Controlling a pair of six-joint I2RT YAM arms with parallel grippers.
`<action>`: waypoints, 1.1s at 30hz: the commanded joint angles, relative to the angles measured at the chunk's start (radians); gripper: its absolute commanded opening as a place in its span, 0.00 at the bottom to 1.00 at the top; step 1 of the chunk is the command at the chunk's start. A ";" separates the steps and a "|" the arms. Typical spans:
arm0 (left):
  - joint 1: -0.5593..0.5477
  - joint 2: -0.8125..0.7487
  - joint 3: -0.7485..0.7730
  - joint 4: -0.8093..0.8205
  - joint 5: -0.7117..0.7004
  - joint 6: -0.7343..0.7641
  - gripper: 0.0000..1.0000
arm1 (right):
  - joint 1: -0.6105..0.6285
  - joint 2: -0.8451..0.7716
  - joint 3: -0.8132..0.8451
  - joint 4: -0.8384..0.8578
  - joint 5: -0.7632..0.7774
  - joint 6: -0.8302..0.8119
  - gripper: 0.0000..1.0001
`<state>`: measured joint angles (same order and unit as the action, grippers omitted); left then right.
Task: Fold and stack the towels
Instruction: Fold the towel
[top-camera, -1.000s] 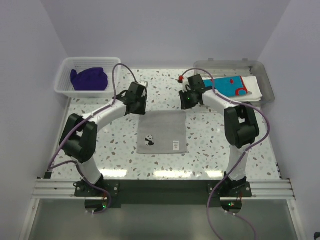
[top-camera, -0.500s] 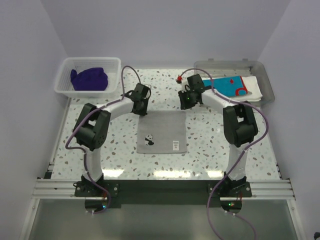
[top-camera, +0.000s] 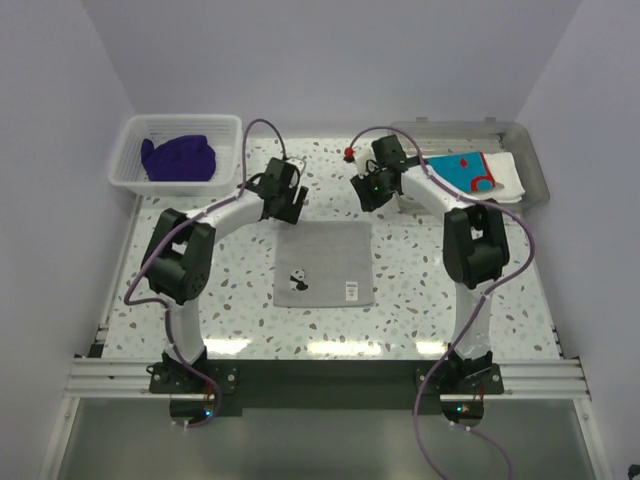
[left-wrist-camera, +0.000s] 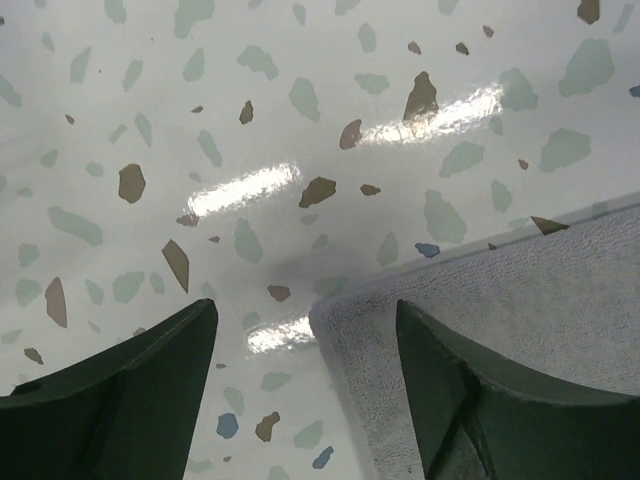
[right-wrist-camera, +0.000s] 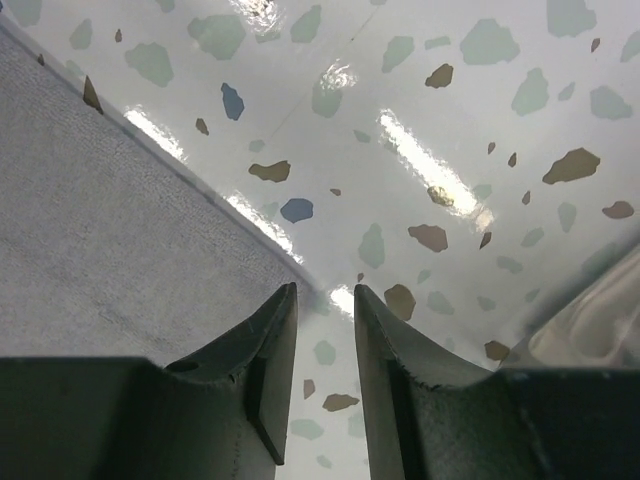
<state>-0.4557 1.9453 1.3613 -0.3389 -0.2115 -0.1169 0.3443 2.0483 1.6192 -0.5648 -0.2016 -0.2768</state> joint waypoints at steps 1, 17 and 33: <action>0.040 -0.057 0.002 0.090 0.067 0.144 0.78 | -0.010 0.049 0.090 -0.137 -0.024 -0.134 0.34; 0.121 0.036 0.100 -0.043 0.489 0.526 0.87 | -0.013 0.164 0.208 -0.305 -0.140 -0.288 0.49; 0.121 0.109 0.159 -0.156 0.546 0.572 0.78 | -0.010 0.248 0.238 -0.343 -0.124 -0.328 0.28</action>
<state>-0.3408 2.0464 1.4773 -0.4637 0.2882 0.4168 0.3344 2.2646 1.8301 -0.8581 -0.3313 -0.5594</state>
